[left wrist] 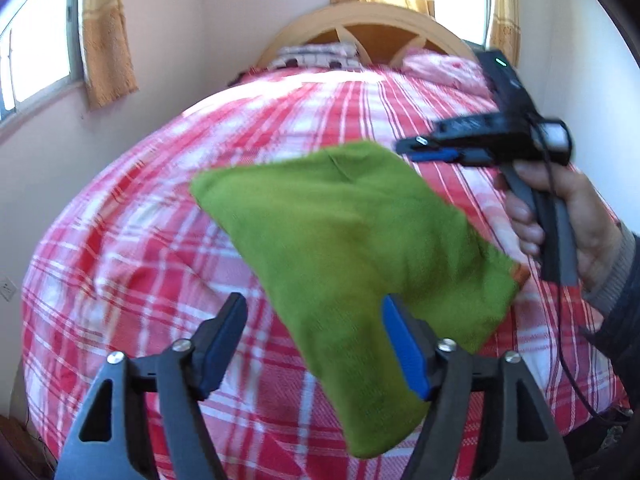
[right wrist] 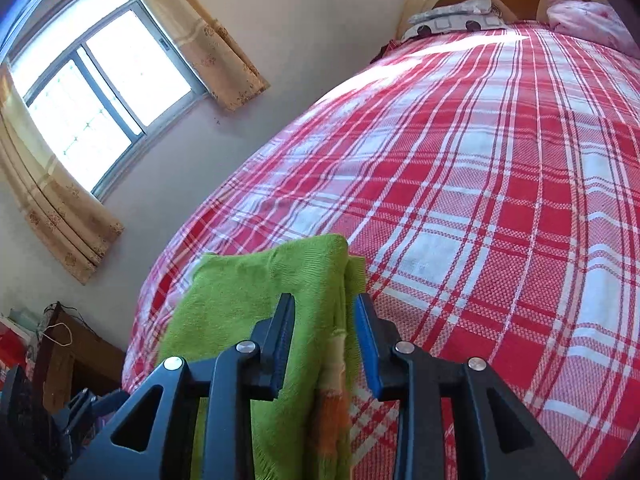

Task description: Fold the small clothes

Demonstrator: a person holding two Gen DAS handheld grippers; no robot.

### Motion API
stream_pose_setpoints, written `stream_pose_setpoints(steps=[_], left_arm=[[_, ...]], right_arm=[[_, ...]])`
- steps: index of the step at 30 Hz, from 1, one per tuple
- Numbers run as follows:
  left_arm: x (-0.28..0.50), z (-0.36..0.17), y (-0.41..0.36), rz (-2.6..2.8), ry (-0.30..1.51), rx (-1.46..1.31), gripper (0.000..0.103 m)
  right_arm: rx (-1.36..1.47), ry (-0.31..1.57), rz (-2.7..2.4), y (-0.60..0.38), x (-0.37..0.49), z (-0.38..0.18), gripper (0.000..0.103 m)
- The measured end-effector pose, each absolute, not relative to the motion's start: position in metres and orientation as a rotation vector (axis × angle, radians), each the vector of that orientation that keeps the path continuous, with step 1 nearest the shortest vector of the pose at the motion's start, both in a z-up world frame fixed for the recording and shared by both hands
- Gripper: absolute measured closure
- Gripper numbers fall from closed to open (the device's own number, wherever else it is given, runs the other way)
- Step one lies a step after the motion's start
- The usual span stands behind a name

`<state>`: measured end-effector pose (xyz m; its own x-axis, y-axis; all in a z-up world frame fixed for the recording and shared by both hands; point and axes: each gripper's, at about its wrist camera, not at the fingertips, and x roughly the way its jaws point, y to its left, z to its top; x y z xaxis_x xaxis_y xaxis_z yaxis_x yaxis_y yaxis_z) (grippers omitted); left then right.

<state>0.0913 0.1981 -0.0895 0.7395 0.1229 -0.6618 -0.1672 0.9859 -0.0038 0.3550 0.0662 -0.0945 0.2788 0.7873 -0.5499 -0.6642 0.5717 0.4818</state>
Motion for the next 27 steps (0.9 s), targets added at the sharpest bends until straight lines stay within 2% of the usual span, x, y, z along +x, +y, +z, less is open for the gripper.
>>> stream_pose_setpoints(steps=[2,4,9,13,18,27], left_arm=[[0.091,-0.082,0.208,0.204,0.675,-0.078,0.015],[0.098,-0.082,0.22,0.263,0.653,-0.08,0.015],[0.124,-0.104,0.253,0.357,0.698,-0.129,0.015],[0.125,-0.119,0.255,0.352,0.728,-0.136,0.014],[0.132,-0.129,0.252,0.389,0.717,-0.091,0.0],[0.118,-0.121,0.257,0.379,0.705,-0.171,0.0]], right_arm=[[0.182,0.811,1.025,0.058,0.336,-0.084,0.062],[0.178,0.805,1.086,0.056,0.316,-0.081,0.059],[0.125,0.886,1.211,0.07,0.281,-0.102,0.058],[0.111,0.951,1.131,0.071,0.288,-0.136,0.059],[0.141,0.923,1.13,0.074,0.293,-0.141,0.059],[0.207,0.921,1.081,0.059,0.283,-0.138,0.058]])
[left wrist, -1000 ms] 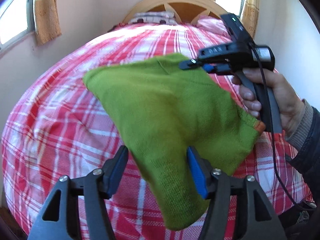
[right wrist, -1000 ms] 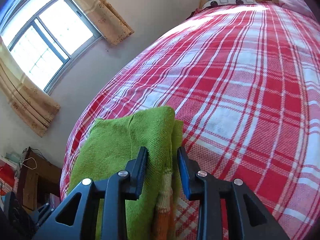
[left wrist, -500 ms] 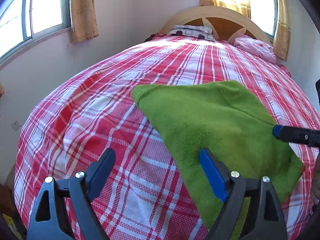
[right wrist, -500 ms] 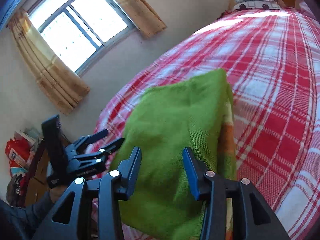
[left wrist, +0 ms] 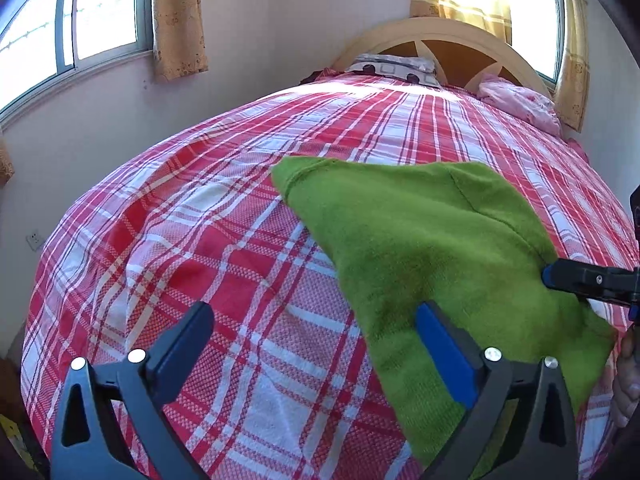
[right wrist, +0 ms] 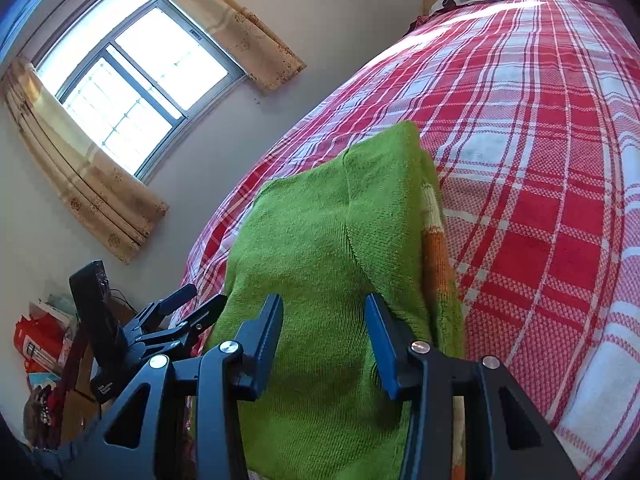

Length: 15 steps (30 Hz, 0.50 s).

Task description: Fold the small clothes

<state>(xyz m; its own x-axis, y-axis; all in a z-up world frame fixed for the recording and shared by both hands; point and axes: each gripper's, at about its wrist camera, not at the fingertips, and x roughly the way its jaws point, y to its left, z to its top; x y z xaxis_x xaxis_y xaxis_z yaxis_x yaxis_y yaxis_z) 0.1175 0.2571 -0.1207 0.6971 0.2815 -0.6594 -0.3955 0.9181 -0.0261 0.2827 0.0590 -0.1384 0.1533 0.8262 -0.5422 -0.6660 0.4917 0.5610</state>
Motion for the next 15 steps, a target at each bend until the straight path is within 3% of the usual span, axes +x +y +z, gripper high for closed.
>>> stream_pose_setpoints(steps=[6,15], left_arm=[[0.093,-0.083,0.238,0.353,0.637,-0.127,0.0],[0.068,-0.032,0.199,0.271,0.499,-0.082,0.0]], right_arm=[[0.206,0.826,1.01,0.023,0.246,-0.115,0.04],[0.024,0.504,0.799,-0.025,0.18,-0.052,0.04]])
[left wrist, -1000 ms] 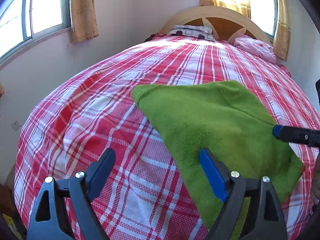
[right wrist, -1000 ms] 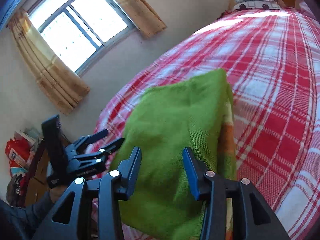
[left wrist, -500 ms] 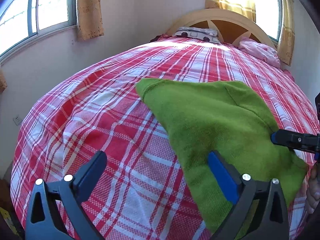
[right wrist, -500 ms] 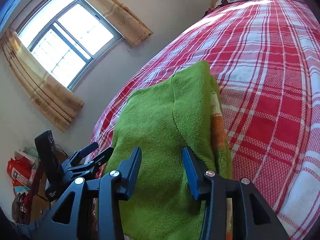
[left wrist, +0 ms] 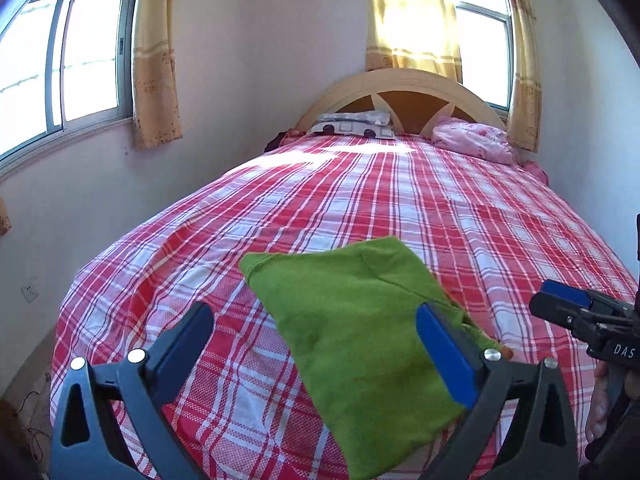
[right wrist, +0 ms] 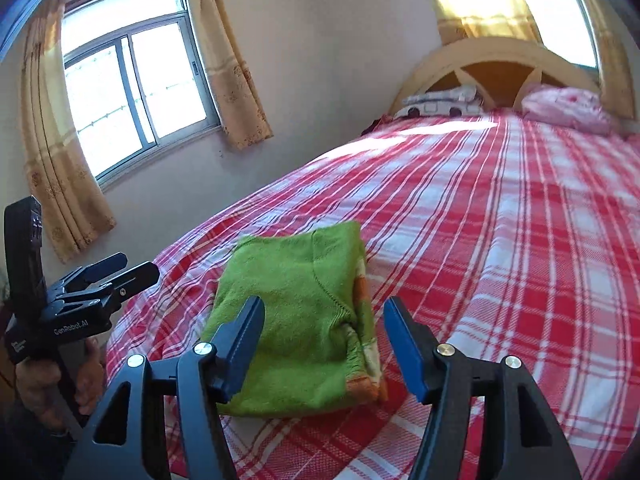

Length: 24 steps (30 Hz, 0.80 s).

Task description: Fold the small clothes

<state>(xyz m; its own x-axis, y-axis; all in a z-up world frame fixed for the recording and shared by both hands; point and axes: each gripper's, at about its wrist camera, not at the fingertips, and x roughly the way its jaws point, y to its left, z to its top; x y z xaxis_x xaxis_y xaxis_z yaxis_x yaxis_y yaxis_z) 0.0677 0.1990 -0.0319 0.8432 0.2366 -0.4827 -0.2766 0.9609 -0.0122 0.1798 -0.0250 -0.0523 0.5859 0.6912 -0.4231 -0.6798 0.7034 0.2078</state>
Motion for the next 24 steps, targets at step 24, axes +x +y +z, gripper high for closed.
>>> stream_pose_setpoints(steps=[24], left_arm=[[0.054,-0.014,0.193,0.267,0.445,-0.094,0.0]], right_arm=[[-0.047,0.379,0.78,-0.025,0.145,-0.027,0.036]])
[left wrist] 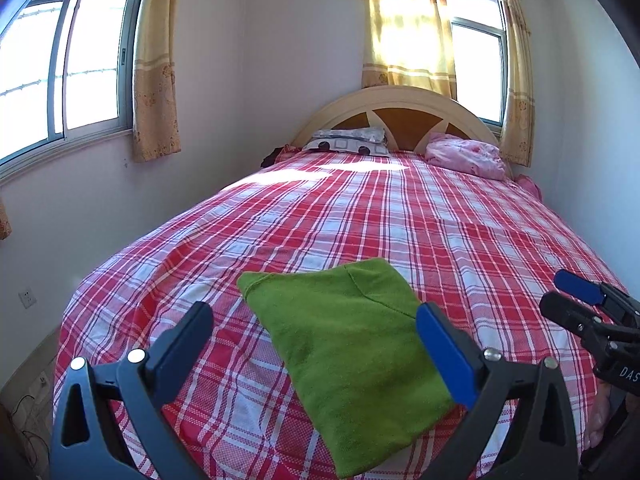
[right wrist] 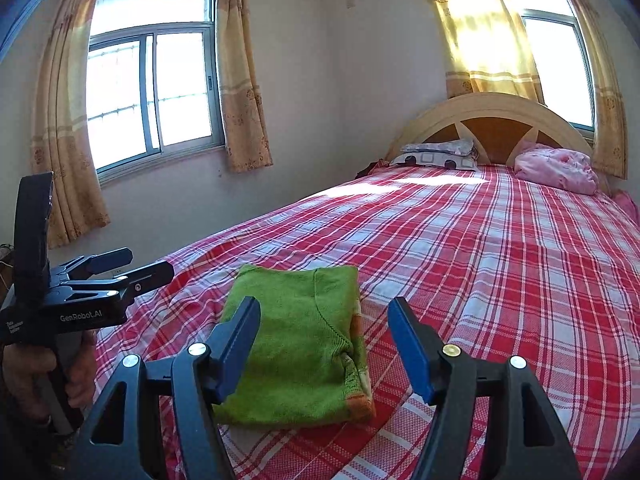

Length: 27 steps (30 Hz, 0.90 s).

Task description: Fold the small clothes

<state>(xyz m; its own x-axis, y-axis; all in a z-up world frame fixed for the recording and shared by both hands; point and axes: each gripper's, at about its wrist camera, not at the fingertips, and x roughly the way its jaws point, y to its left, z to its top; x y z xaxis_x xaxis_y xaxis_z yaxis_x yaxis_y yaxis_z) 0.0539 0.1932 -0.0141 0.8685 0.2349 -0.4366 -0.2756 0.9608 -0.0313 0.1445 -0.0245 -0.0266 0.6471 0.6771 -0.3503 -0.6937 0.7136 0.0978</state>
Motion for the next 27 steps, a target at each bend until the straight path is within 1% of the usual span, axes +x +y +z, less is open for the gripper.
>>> stream_pose_setpoints(steps=[27], left_arm=[[0.0538,-0.0137,0.1904,0.264,0.444,-0.09,0.0]], right_arm=[[-0.035,0.385,0.781,-0.024,0.1421,-0.0306,0.036]])
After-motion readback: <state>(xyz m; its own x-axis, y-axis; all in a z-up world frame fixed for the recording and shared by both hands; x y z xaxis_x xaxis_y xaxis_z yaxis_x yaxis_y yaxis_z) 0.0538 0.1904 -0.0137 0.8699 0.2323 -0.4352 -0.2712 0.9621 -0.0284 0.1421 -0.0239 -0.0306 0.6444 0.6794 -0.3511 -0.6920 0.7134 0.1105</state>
